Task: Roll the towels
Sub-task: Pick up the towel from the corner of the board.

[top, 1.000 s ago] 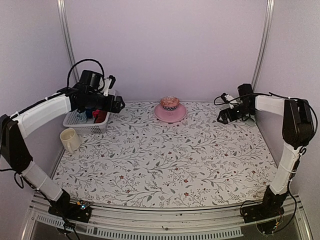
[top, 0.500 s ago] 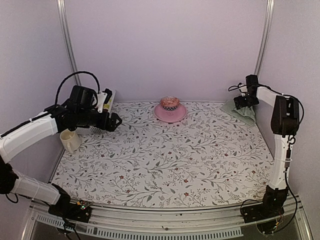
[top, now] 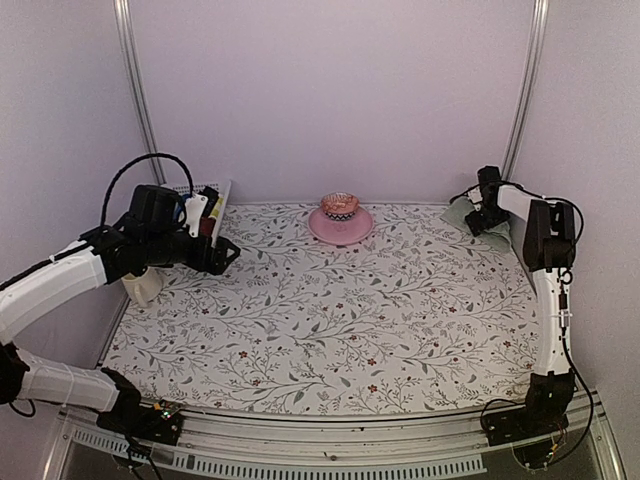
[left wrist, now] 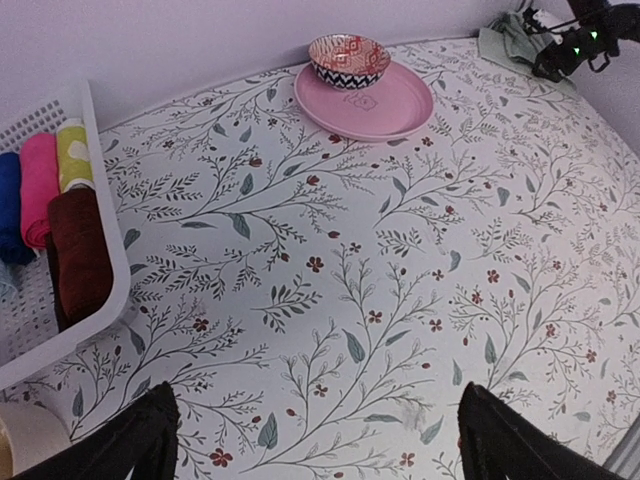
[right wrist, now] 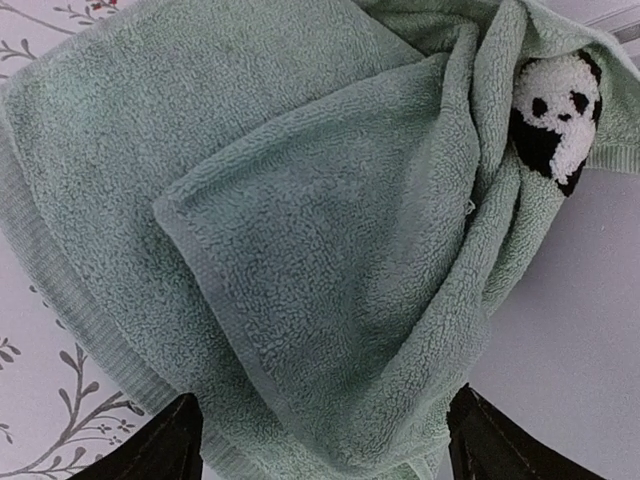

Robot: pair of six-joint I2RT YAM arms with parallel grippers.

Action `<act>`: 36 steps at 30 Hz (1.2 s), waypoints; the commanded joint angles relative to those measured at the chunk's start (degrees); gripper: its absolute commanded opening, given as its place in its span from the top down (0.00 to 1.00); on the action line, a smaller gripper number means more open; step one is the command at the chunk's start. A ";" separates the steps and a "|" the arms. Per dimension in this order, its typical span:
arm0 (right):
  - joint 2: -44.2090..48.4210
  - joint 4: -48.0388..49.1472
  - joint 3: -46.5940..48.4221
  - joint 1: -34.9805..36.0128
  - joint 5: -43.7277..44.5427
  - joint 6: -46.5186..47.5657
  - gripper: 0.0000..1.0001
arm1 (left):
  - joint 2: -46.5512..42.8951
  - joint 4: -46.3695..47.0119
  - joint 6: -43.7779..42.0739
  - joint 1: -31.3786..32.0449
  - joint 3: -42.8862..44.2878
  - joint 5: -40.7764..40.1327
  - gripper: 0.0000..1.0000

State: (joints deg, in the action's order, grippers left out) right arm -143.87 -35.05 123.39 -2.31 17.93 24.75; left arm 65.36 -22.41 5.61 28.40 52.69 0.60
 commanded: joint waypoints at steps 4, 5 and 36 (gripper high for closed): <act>-1.96 0.37 1.49 1.10 5.60 1.69 0.19 | 1.35 1.85 -0.64 0.25 -0.17 0.46 0.03; -1.98 0.63 1.48 1.12 5.91 1.70 0.20 | 1.22 1.85 -0.54 0.25 -0.20 0.46 0.03; 29.88 7.11 -20.84 15.75 -11.10 10.96 0.98 | -10.01 8.35 -2.59 -0.72 -4.85 8.38 0.03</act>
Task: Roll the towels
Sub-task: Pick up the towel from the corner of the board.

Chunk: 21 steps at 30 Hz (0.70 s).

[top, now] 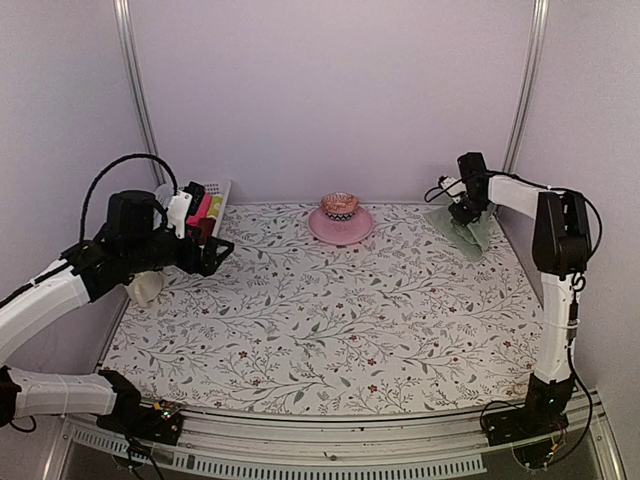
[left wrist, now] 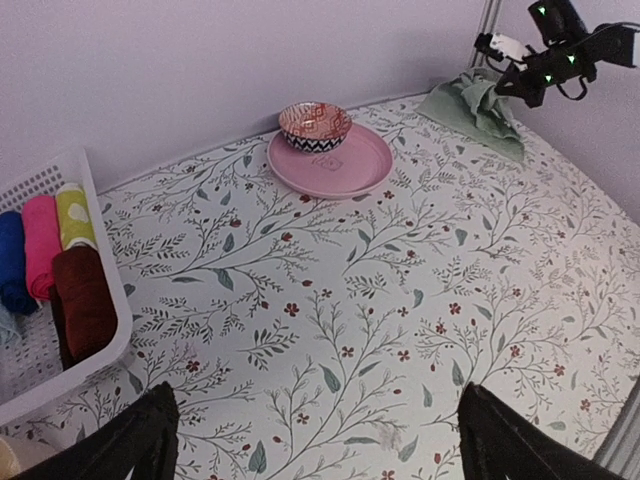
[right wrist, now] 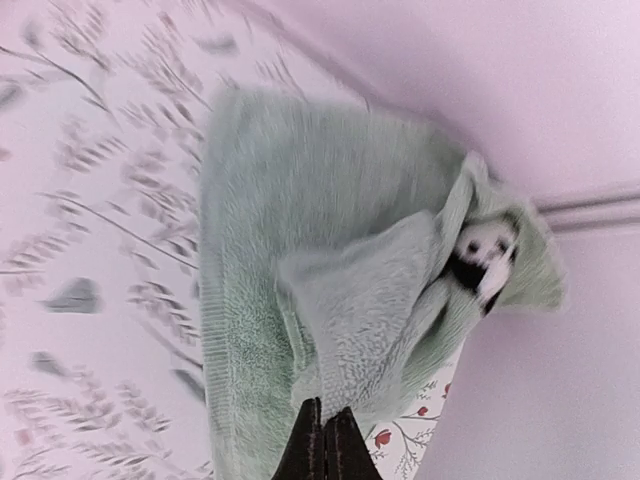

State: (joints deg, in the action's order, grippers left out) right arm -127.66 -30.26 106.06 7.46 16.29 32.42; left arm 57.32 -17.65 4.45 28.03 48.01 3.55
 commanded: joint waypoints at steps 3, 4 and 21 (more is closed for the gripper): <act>21.35 0.38 -8.15 12.02 -13.85 5.51 0.98 | -1.31 3.45 -1.04 -0.05 0.49 7.53 0.03; 23.77 -0.54 -8.81 14.05 -15.80 5.80 0.98 | -0.87 3.28 -0.71 0.23 0.89 8.13 0.03; 36.73 -5.39 -15.71 19.12 -35.58 -1.73 0.98 | 13.81 11.30 2.23 24.44 4.79 -9.43 0.03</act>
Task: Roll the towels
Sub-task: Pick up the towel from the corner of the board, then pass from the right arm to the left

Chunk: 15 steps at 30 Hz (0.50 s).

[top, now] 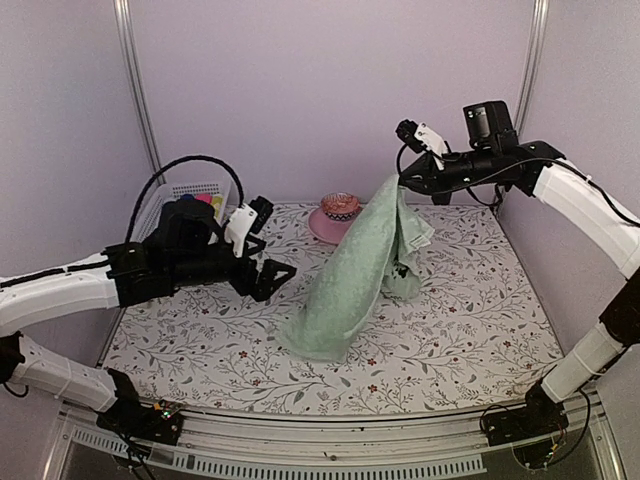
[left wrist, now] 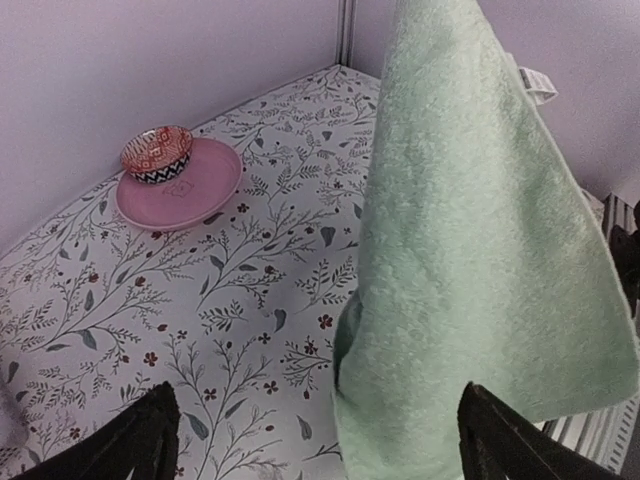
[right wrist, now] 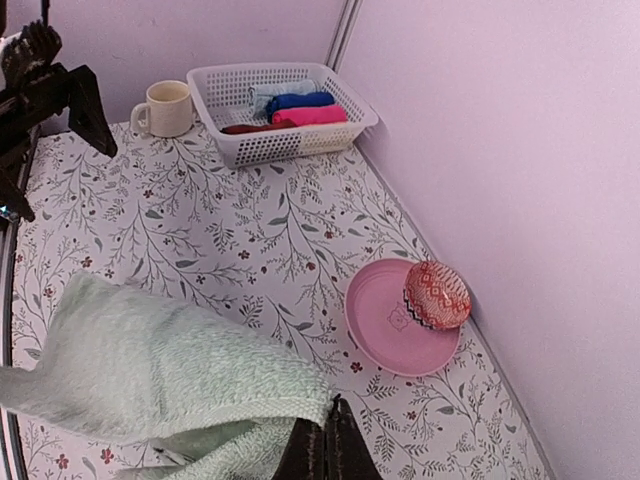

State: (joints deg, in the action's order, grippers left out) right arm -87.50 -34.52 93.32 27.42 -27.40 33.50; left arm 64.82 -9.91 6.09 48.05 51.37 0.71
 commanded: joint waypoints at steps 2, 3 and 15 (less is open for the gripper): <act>-6.59 -1.69 -4.92 -1.64 14.78 -3.11 0.98 | 10.93 4.11 0.40 6.38 2.30 -7.59 0.03; -7.45 -2.21 -5.97 -2.26 16.70 -3.27 0.98 | 12.63 4.50 0.04 7.51 2.66 -8.02 0.03; -19.58 -2.72 -11.59 -6.72 28.39 -4.09 0.97 | 39.70 6.52 -7.16 21.00 18.17 -12.80 0.03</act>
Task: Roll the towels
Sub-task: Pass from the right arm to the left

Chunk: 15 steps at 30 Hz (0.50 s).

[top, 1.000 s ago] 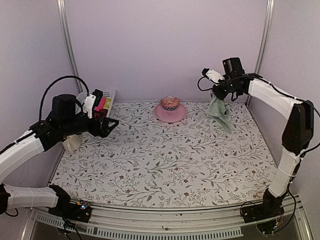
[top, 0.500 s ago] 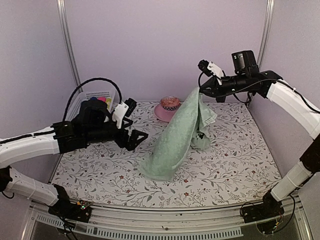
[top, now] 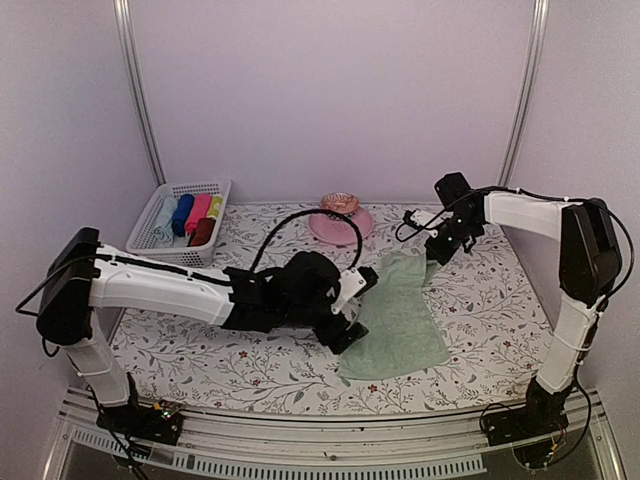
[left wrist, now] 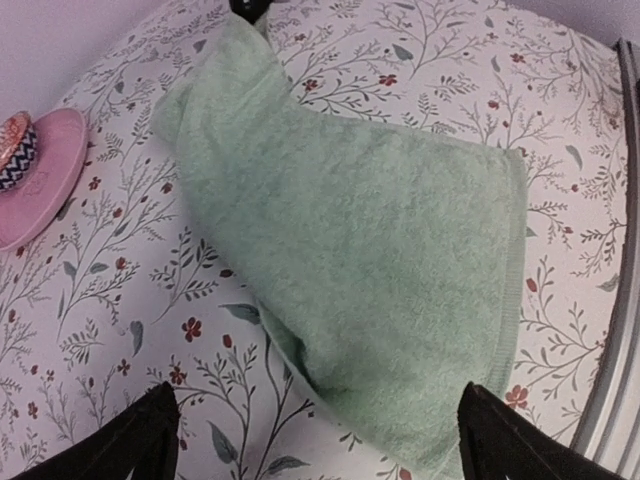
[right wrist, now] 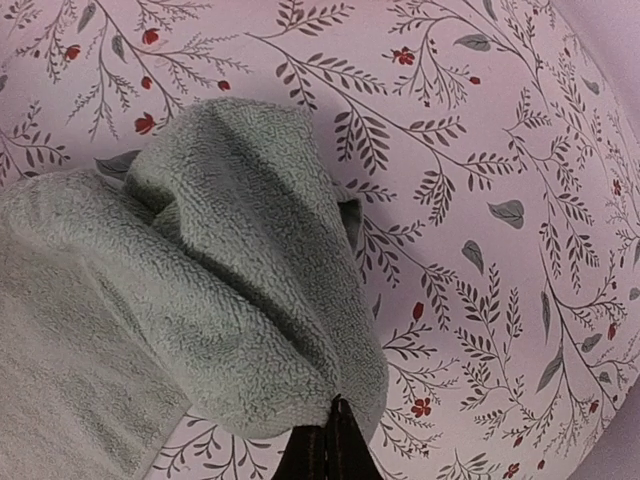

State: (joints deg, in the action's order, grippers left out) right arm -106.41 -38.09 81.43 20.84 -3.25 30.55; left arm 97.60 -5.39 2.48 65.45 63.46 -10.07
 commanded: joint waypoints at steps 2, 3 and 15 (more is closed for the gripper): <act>-1.20 1.57 -0.07 -0.45 5.19 -1.25 0.97 | 11.90 1.96 -4.94 5.23 10.59 -1.45 0.03; -1.44 1.91 -0.25 -0.75 5.21 -1.40 0.97 | 13.91 1.96 -5.81 5.97 12.67 -0.94 0.03; -5.67 3.00 -0.40 -3.55 5.68 -2.41 0.93 | 35.14 -2.22 -8.52 9.38 36.59 5.95 0.03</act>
State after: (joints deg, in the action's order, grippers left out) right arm -111.87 -36.14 81.23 18.17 1.91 29.19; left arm 128.86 -5.56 -4.62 74.02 94.74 -6.79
